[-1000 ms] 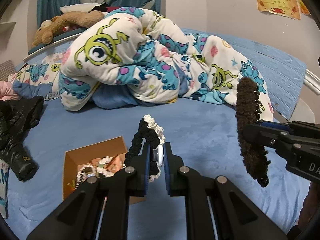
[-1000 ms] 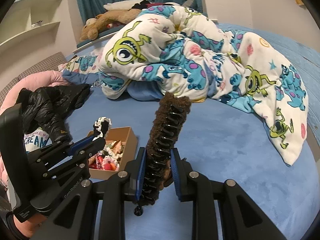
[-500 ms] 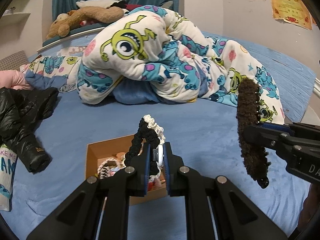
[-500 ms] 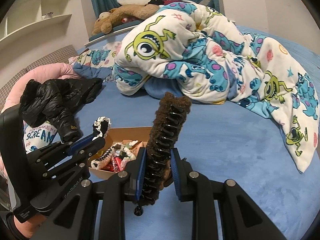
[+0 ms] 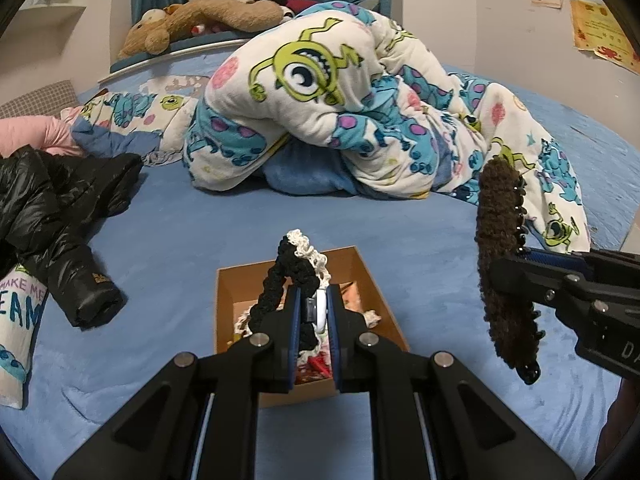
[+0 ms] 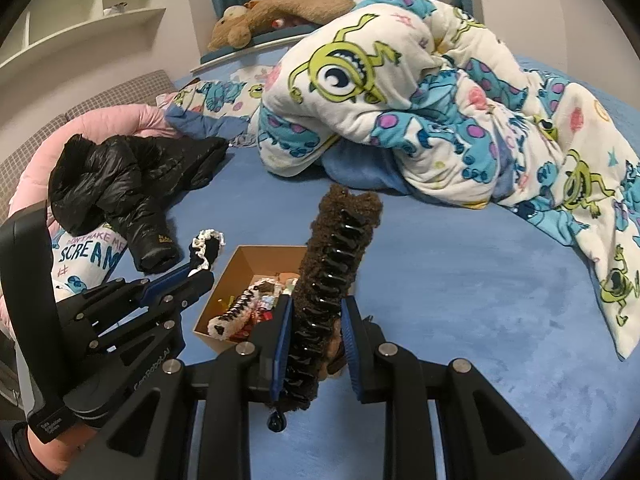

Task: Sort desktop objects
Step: 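Carry the scrunchie and fuzzy stick over the cardboard box with both tools, then open the left tool to drop the scrunchie while the right tool releases the fuzzy stick into the box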

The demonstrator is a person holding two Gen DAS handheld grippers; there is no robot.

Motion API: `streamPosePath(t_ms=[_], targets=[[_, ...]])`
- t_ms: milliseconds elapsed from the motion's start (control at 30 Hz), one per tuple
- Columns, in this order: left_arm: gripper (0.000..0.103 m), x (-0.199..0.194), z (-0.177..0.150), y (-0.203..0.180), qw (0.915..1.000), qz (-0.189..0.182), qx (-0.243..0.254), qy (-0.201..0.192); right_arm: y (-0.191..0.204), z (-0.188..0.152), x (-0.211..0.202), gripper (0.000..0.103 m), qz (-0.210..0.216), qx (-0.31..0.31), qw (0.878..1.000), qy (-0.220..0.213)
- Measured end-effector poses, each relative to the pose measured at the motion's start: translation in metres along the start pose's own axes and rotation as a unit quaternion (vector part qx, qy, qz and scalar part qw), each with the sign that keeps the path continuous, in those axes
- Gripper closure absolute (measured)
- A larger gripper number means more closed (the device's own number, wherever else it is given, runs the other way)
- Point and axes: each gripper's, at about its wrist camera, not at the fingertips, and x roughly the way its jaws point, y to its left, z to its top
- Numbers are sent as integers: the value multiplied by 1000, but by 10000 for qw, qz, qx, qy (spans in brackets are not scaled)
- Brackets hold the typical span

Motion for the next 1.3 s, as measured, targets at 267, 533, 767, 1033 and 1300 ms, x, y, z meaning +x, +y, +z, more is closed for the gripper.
streamPosePath(t_ms=[267,533,767,1033,1300], targets=[[90,17,-11,24,9998,79,-112,121,19,-1,30,79,77,-72,9998,138],[90,44,-20,39,9995,106,-137,262,24,-3,64,79,56,-134,9994,304],[90,68,-23,46,9992,112,-139,355,25,-3,88,79,61,-165,9990,407],[90,90,-22,44,9990,130,29,425,25,-4,106,79,62,-194,9986,484],[79,106,-31,48,9978,191,10,641,24,-9,125,79,40,-201,9979,613]])
